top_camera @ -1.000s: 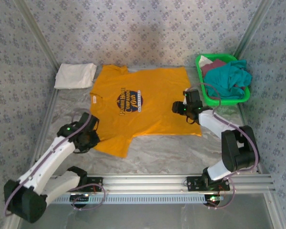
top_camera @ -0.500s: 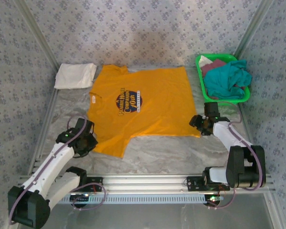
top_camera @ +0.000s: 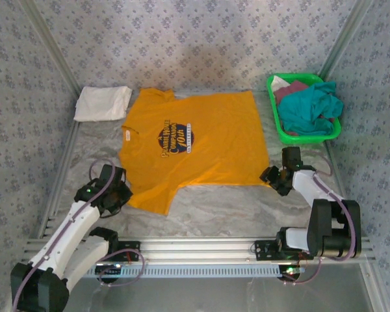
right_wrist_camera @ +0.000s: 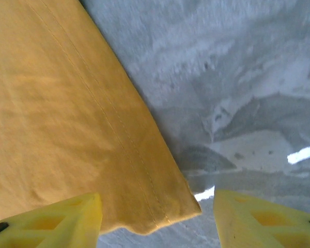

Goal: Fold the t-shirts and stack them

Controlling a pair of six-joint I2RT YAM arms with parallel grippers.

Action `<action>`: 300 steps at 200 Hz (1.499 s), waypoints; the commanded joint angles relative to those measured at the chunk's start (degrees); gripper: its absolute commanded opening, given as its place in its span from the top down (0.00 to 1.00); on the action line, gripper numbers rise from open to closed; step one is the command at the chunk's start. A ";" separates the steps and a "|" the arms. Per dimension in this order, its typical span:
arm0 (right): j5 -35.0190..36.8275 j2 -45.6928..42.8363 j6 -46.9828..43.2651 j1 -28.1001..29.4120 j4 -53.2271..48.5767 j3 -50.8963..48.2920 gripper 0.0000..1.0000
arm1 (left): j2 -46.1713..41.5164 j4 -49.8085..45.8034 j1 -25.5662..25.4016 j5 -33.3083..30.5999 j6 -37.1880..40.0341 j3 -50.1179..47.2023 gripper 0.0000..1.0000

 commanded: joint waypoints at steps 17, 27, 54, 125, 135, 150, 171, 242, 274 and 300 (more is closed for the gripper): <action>-3.34 0.83 5.13 0.34 3.11 -2.24 0.41 | -0.73 0.43 0.47 -0.49 -0.33 -1.12 1.00; -2.87 1.34 5.69 0.61 4.78 -2.64 0.42 | -0.53 0.72 0.47 -0.43 -0.34 -1.45 1.00; -1.23 0.84 7.09 0.88 7.41 -3.38 0.54 | -1.56 0.17 0.55 -0.70 -0.94 -1.59 1.00; 0.53 -5.35 5.54 1.24 3.53 -2.52 0.97 | -11.71 -5.34 0.62 0.23 -5.58 0.39 1.00; 0.38 -6.27 5.58 1.31 3.56 -3.20 1.00 | -13.22 -5.97 0.64 0.83 -6.74 -0.08 1.00; -0.35 -7.62 5.63 1.32 2.92 -4.06 1.00 | -14.94 -6.78 0.60 2.33 -8.40 -0.35 1.00; -0.67 -10.92 5.78 1.73 1.25 -5.29 1.00 | -17.02 -10.17 0.55 3.05 -9.95 1.52 1.00; 2.71 -26.18 6.35 3.29 -8.06 -6.13 1.00 | -26.50 -18.45 0.56 0.51 -11.35 7.18 1.00; 2.13 -27.18 5.57 4.44 -10.28 -5.08 1.00 | -26.79 -20.43 0.52 0.03 -10.40 9.48 1.00; 4.25 -27.29 4.36 6.21 -11.83 -2.05 1.00 | -25.36 -19.34 0.54 -1.52 -8.27 12.10 1.00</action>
